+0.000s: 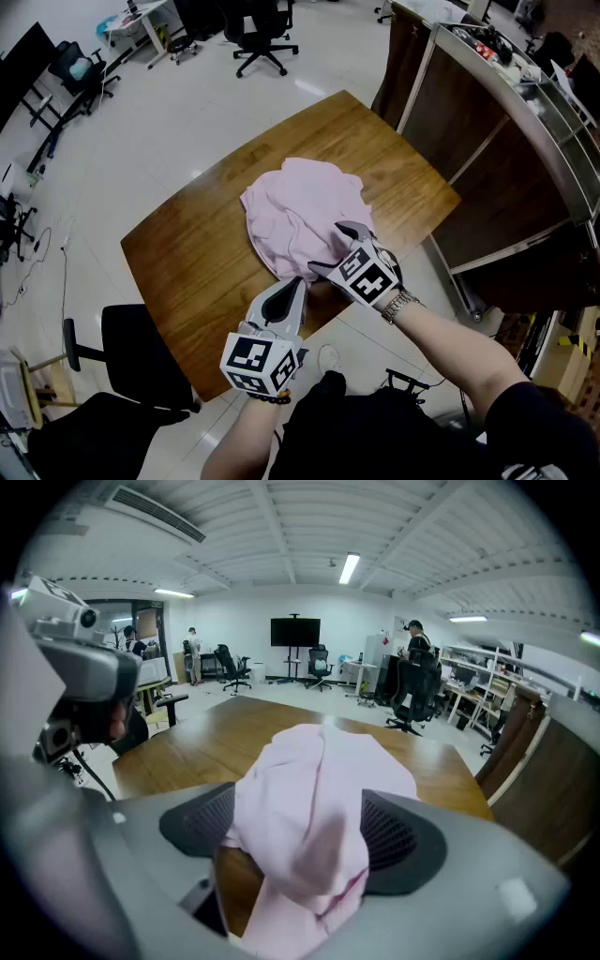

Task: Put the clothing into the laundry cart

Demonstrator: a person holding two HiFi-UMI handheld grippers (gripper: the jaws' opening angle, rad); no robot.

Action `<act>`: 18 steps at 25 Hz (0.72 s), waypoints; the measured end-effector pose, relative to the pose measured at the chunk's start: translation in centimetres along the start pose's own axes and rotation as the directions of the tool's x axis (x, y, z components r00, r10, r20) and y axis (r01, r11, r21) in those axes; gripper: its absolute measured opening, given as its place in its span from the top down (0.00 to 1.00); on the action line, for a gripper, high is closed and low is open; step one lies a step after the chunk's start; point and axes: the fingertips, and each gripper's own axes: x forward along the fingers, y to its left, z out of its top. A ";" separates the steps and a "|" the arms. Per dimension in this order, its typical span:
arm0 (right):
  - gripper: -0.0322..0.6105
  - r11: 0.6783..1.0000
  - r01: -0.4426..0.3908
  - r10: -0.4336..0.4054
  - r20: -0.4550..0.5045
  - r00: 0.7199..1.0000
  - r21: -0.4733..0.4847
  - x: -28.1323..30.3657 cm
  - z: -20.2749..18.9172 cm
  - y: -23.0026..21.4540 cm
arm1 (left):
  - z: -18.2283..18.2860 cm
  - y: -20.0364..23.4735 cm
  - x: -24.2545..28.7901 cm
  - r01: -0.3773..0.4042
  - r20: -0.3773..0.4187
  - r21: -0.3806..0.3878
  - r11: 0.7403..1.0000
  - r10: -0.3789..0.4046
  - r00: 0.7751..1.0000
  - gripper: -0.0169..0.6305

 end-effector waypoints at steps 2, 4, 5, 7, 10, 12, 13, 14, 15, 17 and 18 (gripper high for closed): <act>0.27 1.000 0.017 -0.017 -0.025 1.000 -0.008 1.6 -0.2 -0.9 | -0.1 0.9 0.5 -0.005 -0.005 -0.002 1.000 0.005 1.000 0.97; 0.25 1.000 0.029 -0.029 -0.047 0.998 -0.011 3.1 -0.6 -1.7 | -0.5 1.8 1.0 -0.010 -0.010 -0.006 1.000 0.010 1.000 0.97; 0.25 0.999 0.033 -0.033 -0.059 0.998 -0.010 3.8 -0.9 -1.9 | -0.7 2.1 1.2 -0.012 -0.012 -0.008 1.000 0.012 1.000 0.97; 0.25 0.999 0.035 -0.036 -0.084 0.996 -0.008 5.0 -1.6 -2.3 | -1.0 2.7 1.5 -0.014 -0.017 -0.011 1.000 0.014 1.000 0.97; 0.28 0.999 0.032 -0.032 -0.123 0.992 0.000 6.6 -2.6 -2.6 | -1.3 3.5 1.7 -0.017 -0.020 -0.011 1.000 0.017 1.000 0.97; 0.29 1.000 0.022 -0.021 -0.148 0.989 0.005 7.5 -3.3 -2.6 | -1.4 3.8 1.6 -0.022 -0.023 -0.011 1.000 0.022 1.000 0.97; 0.33 1.000 0.012 -0.010 -0.160 0.987 0.010 7.8 -3.7 -2.5 | -1.5 4.0 1.6 -0.025 -0.024 -0.012 1.000 0.025 0.999 0.97; 0.40 1.000 0.005 -0.002 -0.169 0.986 0.016 8.0 -4.0 -2.5 | -1.6 4.1 1.6 -0.028 -0.025 -0.012 1.000 0.027 0.999 0.97; 0.44 1.000 0.004 0.000 -0.173 0.985 0.022 8.1 -4.1 -2.5 | -1.7 4.1 1.6 -0.029 -0.026 -0.012 1.000 0.029 0.999 0.97; 0.58 1.000 0.016 -0.012 -0.165 0.986 0.024 7.8 -4.0 -2.7 | -1.9 4.2 1.6 -0.029 -0.030 -0.011 1.000 0.028 0.999 0.97; 0.66 0.999 0.026 -0.022 -0.154 0.988 0.023 7.6 -3.8 -2.9 | -2.0 4.2 1.7 -0.029 -0.032 -0.010 1.000 0.028 0.999 0.97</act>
